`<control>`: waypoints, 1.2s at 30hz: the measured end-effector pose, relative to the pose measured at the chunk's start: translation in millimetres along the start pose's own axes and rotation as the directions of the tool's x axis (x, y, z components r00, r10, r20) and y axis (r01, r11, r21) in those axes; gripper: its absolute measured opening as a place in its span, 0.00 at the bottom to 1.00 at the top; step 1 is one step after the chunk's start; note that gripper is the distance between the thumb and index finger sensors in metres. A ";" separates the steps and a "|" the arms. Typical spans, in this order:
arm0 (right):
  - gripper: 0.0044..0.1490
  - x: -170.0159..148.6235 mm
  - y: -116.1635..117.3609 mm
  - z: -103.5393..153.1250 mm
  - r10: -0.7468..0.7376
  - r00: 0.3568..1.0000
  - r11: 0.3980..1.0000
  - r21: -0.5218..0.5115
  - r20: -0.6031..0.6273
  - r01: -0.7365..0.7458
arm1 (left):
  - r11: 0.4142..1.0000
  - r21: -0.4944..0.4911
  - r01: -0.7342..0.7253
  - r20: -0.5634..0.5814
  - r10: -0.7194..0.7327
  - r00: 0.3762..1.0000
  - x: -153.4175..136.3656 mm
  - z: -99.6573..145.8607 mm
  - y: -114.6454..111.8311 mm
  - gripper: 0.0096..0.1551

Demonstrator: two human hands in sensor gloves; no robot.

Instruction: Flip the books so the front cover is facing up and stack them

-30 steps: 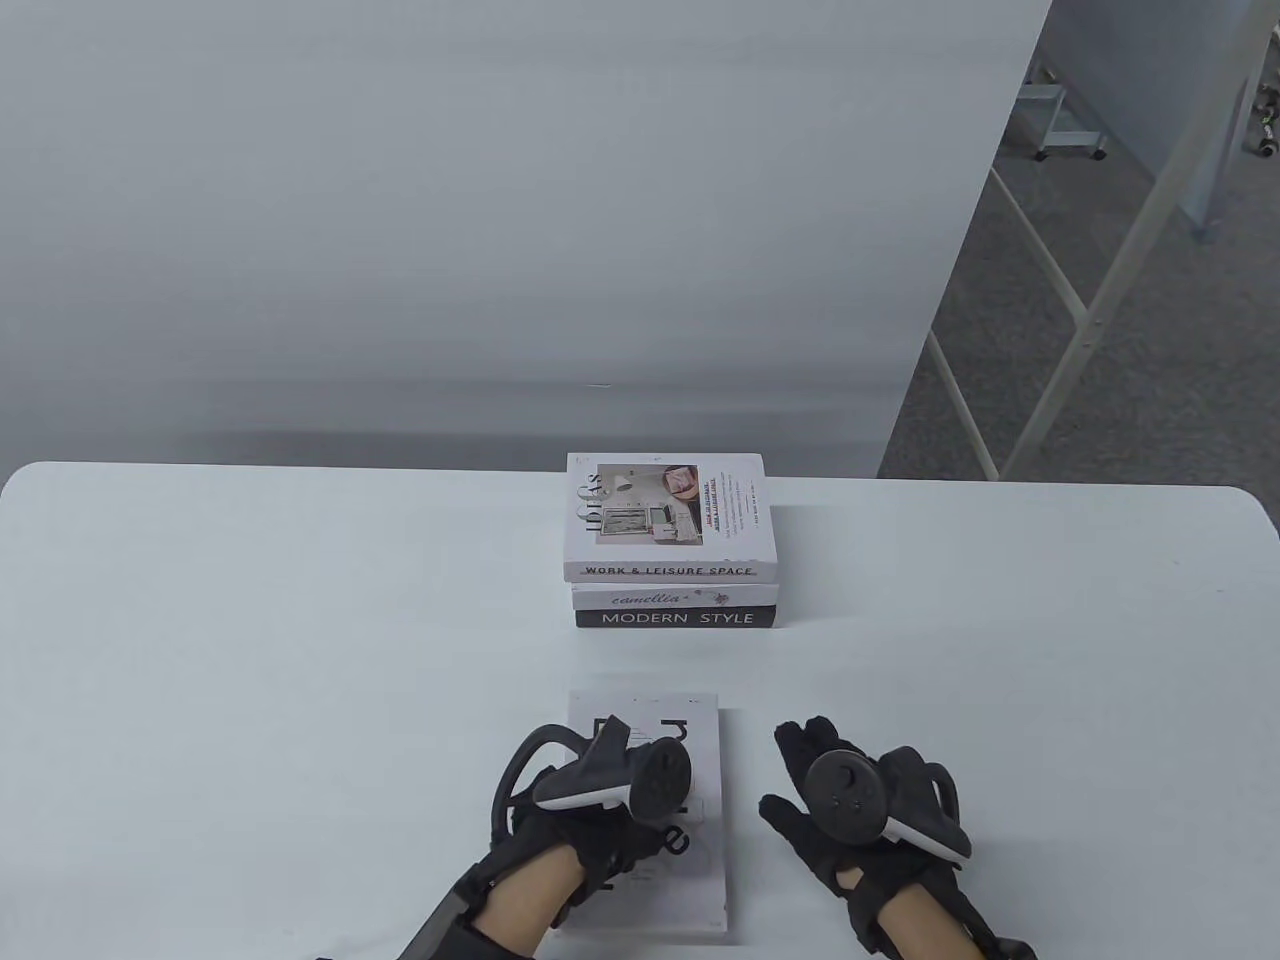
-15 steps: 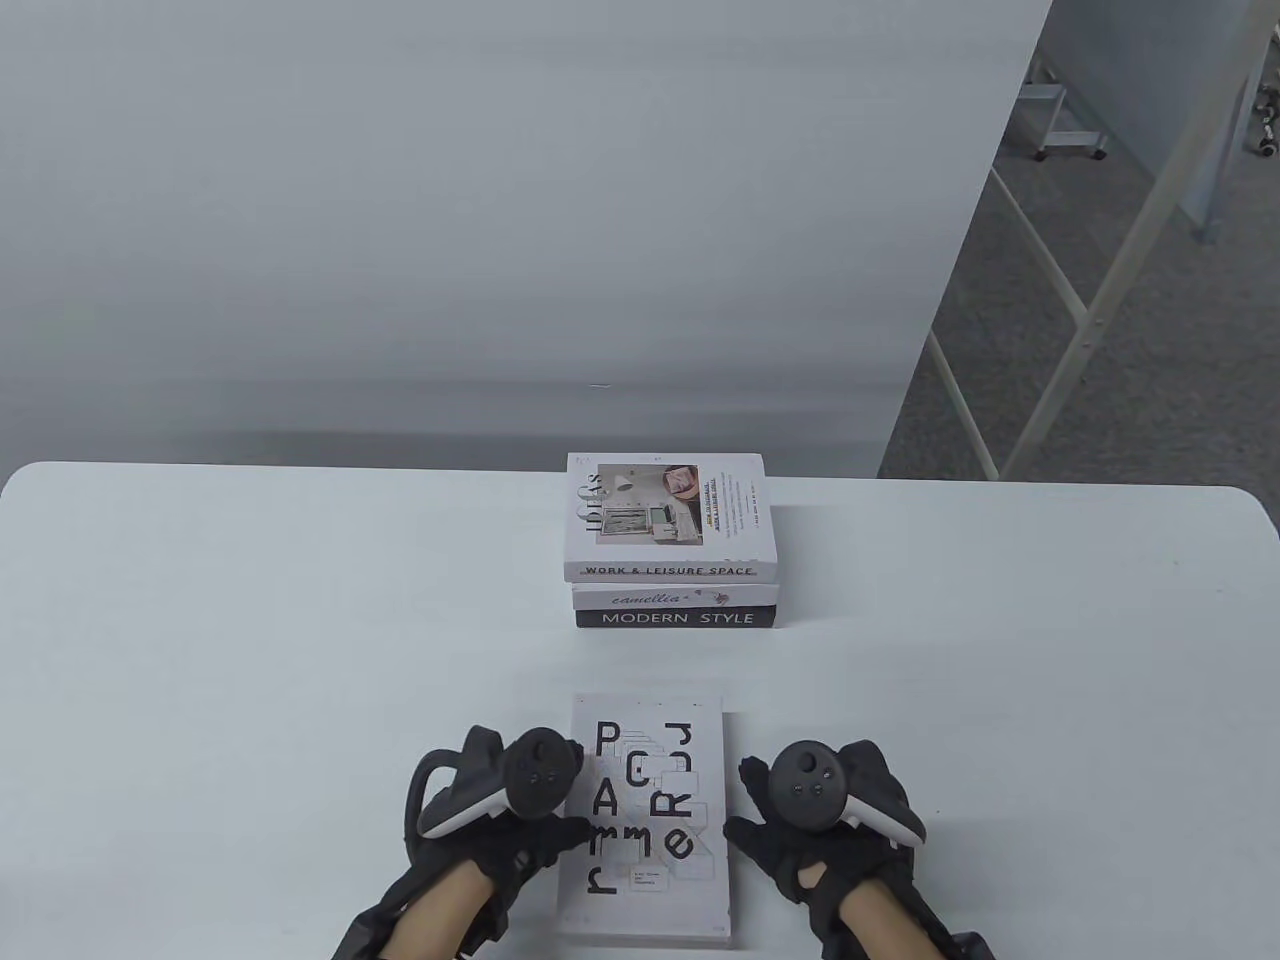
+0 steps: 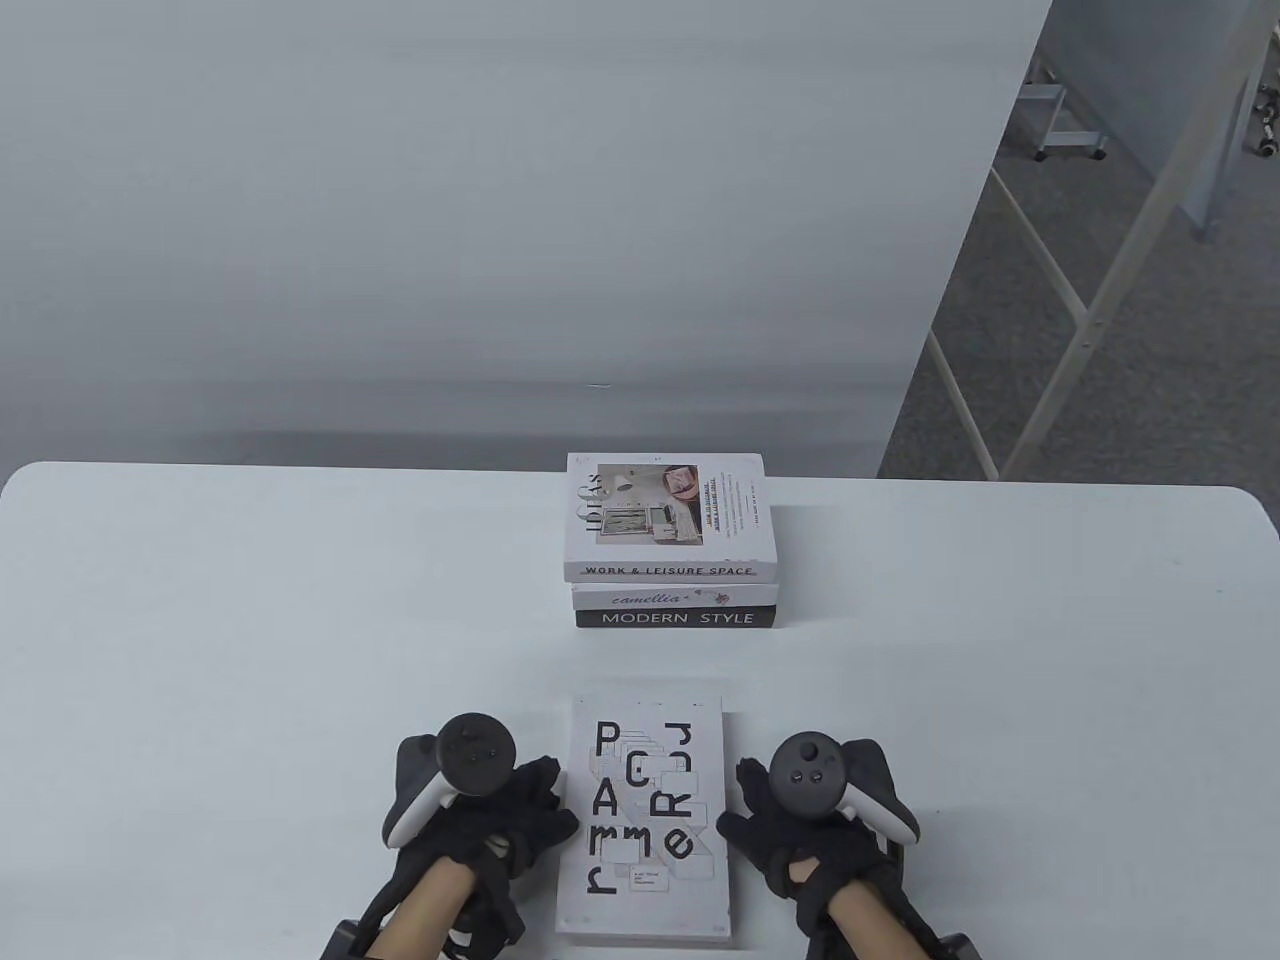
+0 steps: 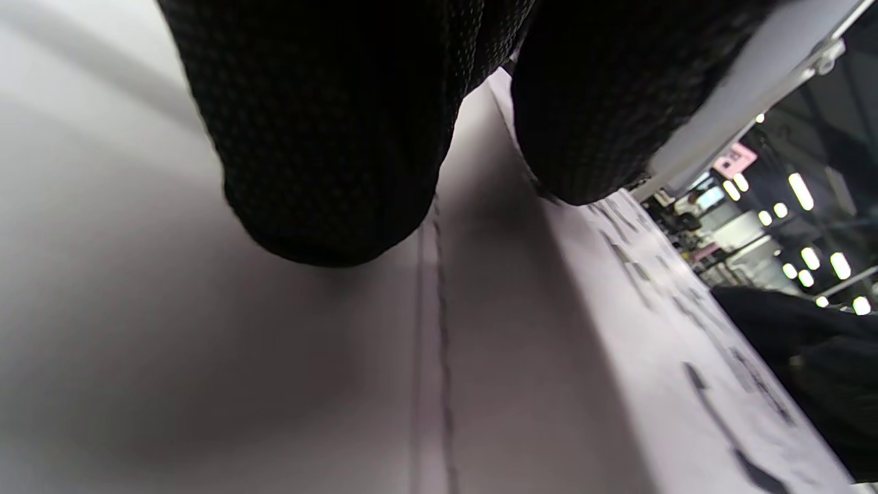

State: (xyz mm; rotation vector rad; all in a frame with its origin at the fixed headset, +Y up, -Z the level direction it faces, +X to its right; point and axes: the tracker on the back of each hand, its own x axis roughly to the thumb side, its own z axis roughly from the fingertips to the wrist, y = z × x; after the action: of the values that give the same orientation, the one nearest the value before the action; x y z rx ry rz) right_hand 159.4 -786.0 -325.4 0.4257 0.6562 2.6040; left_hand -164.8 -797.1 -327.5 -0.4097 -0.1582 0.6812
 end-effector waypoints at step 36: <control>0.45 37.1 3.7 44.0 0.382 0.886 0.874 -0.415 0.265 -0.253 | 0.975 -0.114 -0.189 0.028 0.194 0.981 5.5 -4.4 -17.1 0.39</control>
State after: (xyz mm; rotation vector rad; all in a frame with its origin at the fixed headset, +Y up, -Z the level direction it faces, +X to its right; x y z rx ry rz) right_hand 143.1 -755.1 -279.6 0.8995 -0.0364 2.7723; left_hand -149.5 -807.0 -324.3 -0.5224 -0.1958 0.8736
